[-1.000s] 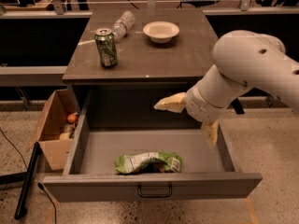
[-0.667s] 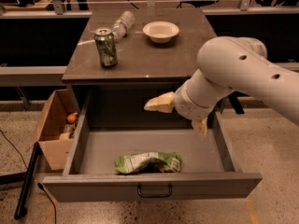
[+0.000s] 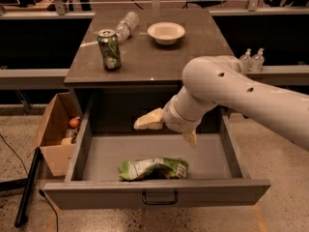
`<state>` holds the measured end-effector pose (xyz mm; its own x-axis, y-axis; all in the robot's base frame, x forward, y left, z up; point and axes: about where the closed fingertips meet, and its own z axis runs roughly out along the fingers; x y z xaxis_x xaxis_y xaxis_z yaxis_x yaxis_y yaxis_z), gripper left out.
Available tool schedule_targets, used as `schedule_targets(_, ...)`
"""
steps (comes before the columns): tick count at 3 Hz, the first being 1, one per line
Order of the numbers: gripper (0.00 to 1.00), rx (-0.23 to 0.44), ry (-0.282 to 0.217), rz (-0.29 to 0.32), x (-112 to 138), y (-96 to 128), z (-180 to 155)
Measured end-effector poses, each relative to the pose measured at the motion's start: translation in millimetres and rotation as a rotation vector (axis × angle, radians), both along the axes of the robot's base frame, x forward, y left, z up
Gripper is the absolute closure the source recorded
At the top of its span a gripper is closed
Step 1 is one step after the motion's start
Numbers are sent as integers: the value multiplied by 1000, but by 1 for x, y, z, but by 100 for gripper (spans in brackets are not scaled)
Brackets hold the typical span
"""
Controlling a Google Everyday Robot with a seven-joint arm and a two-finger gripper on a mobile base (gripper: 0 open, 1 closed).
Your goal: Pick green rice chip bag from top drawer and place on counter
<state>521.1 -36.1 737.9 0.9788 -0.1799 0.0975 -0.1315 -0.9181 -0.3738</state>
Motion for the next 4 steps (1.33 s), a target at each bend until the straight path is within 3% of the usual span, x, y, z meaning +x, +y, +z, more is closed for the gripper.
schedule_targets(1, 0, 1, 42, 43, -1, 9, -34)
schedule_targets(2, 0, -7, 114, 62, -9, 11, -69)
schedule_targets(4, 0, -35, 227, 16, -41, -14, -93)
